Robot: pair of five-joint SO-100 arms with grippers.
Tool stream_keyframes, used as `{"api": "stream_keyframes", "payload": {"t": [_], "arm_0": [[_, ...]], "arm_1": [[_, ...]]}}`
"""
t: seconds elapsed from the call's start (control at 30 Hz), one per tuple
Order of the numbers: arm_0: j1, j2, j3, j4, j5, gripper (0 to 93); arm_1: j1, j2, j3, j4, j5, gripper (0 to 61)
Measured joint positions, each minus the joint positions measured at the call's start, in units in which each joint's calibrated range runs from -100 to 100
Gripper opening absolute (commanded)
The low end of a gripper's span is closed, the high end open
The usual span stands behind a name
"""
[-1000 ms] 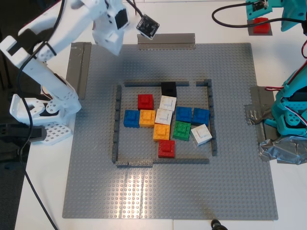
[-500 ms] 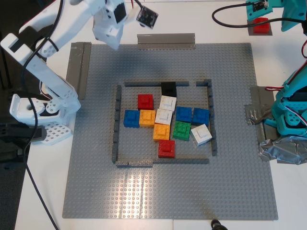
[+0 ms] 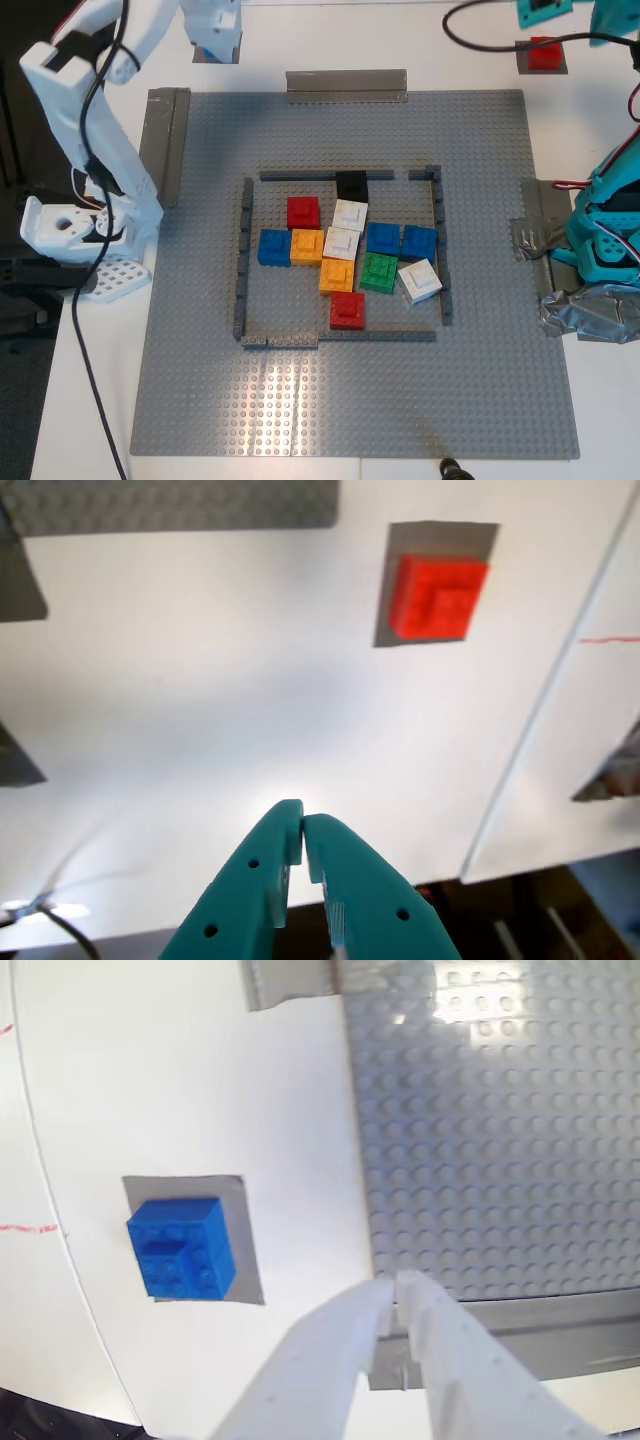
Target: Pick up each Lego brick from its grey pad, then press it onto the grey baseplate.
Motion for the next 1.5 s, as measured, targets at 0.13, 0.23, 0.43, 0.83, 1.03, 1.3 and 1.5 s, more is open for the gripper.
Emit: {"api": "stream_keyframes", "payload": {"t": [0.13, 0.23, 0.43, 0.83, 1.03, 1.3, 1.5], "arm_0": [[0.0, 1.52, -4.59, 0.09, 2.3, 0.0], [0.0, 3.3, -4.88, 0.17, 4.29, 0.0], [-1.55, 10.23, -5.37, -4.26, 3.97, 0.0], [-1.41, 18.09, -5.37, -15.48, 5.64, 8.6], [-1.18, 21.13, -5.46, -15.13, 6.58, 18.2], [-0.81, 22.4, -5.66, -15.13, 6.79, 18.4], [-0.96, 25.19, -6.24, -15.13, 4.7, 18.4]], "arm_1": [[-3.27, 6.65, -7.74, -0.32, -0.1, 0.2], [-5.36, 10.1, -12.38, -0.32, -0.59, 0.2], [-8.0, 16.84, -20.99, -0.32, -2.2, 4.9], [-11.09, 25.3, -27.76, -3.22, -2.3, 24.3], [-11.45, 28.67, -27.85, -4.18, -2.59, 22.2], [-11.45, 30.31, -27.85, -4.18, -2.54, 18.3], [-11.45, 30.31, -28.92, -5.15, -2.59, 17.2]]}}
